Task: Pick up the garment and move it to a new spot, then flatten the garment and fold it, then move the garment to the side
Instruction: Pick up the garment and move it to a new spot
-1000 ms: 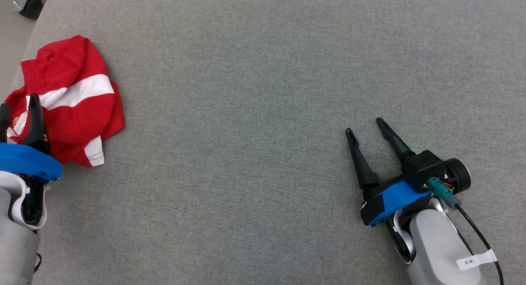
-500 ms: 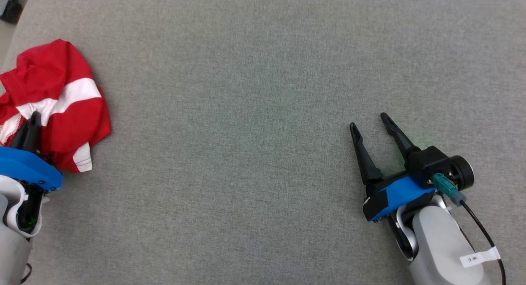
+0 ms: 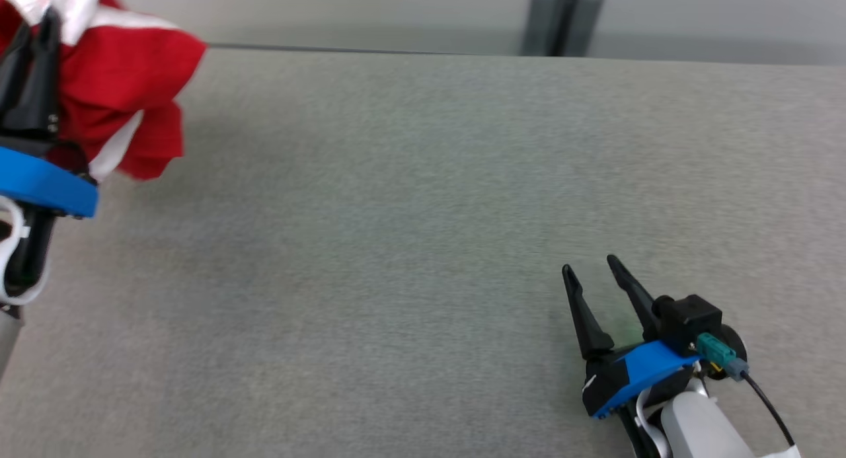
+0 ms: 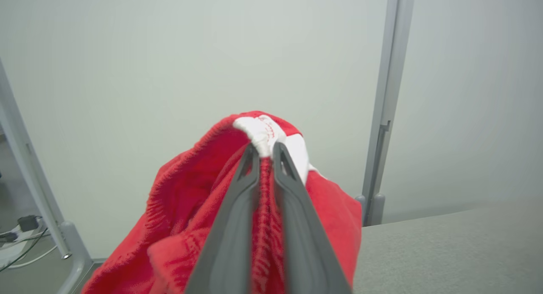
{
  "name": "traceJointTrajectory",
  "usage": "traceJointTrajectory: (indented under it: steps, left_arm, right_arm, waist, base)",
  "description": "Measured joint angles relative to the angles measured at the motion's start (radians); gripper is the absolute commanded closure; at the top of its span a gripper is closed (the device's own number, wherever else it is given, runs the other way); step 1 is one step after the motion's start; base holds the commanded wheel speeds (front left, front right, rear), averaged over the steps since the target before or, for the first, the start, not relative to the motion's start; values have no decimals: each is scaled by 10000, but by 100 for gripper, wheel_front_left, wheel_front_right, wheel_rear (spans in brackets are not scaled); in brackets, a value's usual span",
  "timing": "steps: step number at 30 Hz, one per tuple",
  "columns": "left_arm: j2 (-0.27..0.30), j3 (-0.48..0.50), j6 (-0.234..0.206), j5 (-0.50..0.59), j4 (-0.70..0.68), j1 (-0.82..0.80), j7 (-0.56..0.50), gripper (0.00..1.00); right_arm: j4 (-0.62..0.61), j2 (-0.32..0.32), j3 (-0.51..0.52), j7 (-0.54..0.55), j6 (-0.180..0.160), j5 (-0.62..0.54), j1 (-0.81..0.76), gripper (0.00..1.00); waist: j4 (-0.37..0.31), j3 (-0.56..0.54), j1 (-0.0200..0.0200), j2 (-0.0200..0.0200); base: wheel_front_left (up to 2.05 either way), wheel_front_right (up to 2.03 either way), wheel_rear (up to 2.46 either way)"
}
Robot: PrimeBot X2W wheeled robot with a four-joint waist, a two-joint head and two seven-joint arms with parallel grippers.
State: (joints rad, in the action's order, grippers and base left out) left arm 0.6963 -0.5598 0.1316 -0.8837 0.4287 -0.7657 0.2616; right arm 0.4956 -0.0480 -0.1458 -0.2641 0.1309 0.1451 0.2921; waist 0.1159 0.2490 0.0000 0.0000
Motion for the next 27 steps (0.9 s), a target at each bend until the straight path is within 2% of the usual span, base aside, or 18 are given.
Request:
traceJointTrajectory:
  steps: [3, 7, 8, 11, 15, 19, 20, 21, 22, 27]
  left_arm:
    - [-228, -104, 0, 259, -819, 2, 2, 100]
    - [-963, -593, 0, 466, -1779, 23, 2, 100]
    - [-1436, -888, 0, 552, -2113, 42, 4, 100]
    - [-2378, -1354, 0, 495, -2464, 226, 2, 100]
    - [-3590, -1684, -81, 491, -2359, 1169, 2, 100]
    - [-3891, -1475, -109, 683, -1553, 2234, 2, 100]
    - [-3885, -1379, -109, 761, -1321, 2528, 2, 90]
    - [-3858, -1289, -109, 846, -1035, 2812, 2, 55]
    - [-3833, -1172, -109, 932, -775, 3093, 0, 0]
    - [-3810, 111, -107, 1432, 199, 4425, 2, 0]
  right_arm:
    - [-25, 0, -134, -2, 0, 205, -210, 0]
    - [-77, -8, -169, 0, 0, 359, -450, 0]
    - [-96, -8, -192, 0, -2, 424, -551, 0]
    - [-150, -8, -192, 0, -2, 506, -629, 0]
    - [-180, -10, -236, -2, -2, 604, -767, 0]
    - [-232, -10, -226, 0, -2, 662, -799, 0]
    - [-230, -12, -215, 0, -2, 662, -822, 0]
    - [-232, -8, -203, 0, -2, 662, -843, 0]
    - [-232, -8, -176, 0, -2, 660, -863, 0]
    - [-211, -8, 2, 0, -2, 656, -965, 0]
  waist:
    - [-489, -212, 0, 0]
    - [-1188, -457, 0, 0]
    - [-1501, -561, 0, 0]
    - [-1903, -721, 0, 0]
    - [-2376, -897, -1, 0]
    - [-2507, -918, -1, 0]
    - [-2505, -913, -1, 0]
    - [-2498, -913, -1, 0]
    - [-2482, -916, -1, 0]
    - [-2270, -1029, -1, 0]
  base:
    - [0, 0, 0]
    - [0, 0, 0]
    - [0, 0, 0]
    - [0, 0, 0]
    - [0, 0, 0]
    - [0, 0, 0]
    - [0, 0, 0]
    - [0, 0, 0]
    - [0, 0, 0]
    - [0, 0, 0]
